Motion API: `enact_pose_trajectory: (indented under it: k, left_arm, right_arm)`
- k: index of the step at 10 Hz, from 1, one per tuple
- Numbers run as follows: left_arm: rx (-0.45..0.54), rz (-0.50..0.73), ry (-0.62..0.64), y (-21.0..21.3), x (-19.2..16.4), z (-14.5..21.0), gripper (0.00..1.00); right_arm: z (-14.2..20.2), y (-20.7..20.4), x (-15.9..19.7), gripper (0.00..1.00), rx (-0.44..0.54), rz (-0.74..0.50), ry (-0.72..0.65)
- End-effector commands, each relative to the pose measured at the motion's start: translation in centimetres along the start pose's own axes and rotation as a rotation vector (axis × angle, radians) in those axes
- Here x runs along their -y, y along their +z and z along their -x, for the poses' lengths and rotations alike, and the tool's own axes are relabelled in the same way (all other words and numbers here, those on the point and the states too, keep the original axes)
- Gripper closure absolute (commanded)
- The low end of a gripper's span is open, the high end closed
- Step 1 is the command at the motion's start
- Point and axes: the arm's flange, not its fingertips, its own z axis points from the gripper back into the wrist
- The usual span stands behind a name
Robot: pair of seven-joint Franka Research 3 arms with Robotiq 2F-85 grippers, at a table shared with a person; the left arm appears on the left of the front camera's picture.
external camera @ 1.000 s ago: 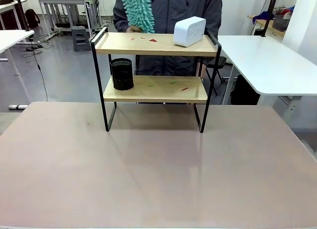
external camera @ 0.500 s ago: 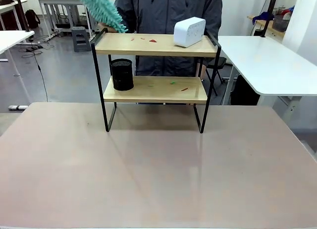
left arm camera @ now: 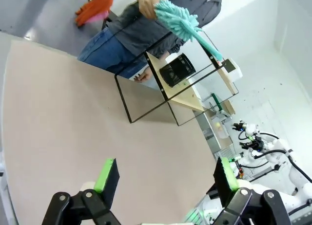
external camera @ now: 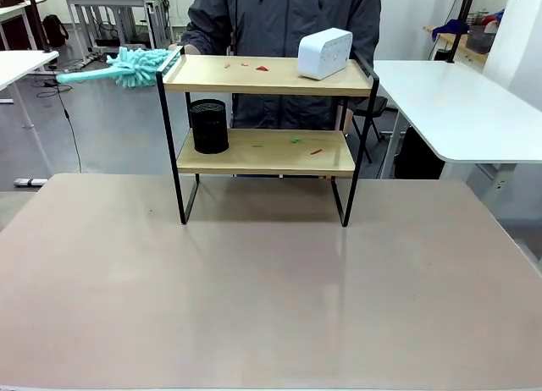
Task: Clean the shelf.
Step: Pick up the Duster from the human.
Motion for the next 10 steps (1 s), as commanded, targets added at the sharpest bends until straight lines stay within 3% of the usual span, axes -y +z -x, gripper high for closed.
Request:
enact_pose_trajectory:
  k: [1,3,4,6,8,10]
  left_arm:
    - [-0.119,0.048,0.117,-1.1,1.8,-4.7,0.00]
    - [-0.190,0.075,0.294,-4.3,3.5,-14.1,0.00]
    - [-0.269,0.141,0.389,-6.3,3.5,-17.8,0.00]
    - [-0.305,0.162,0.484,-11.5,2.9,-23.5,0.00]
    - [-0.459,0.131,0.530,-18.0,2.5,-25.4,0.00]
    - [-0.554,0.091,0.537,-24.0,1.8,-24.6,0.00]
  right_arm:
    - [-0.3,0.2,0.0,0.00,0.010,-0.017,0.027]
    - [-0.3,0.2,0.0,0.00,0.010,-0.017,0.027]
    - [-0.3,0.2,0.0,0.00,0.010,-0.017,0.027]
    - [-0.3,0.2,0.0,0.00,0.010,-0.017,0.027]
    - [-0.3,0.2,0.0,0.00,0.010,-0.017,0.027]
    - [-0.3,0.2,0.0,0.00,0.010,-0.017,0.027]
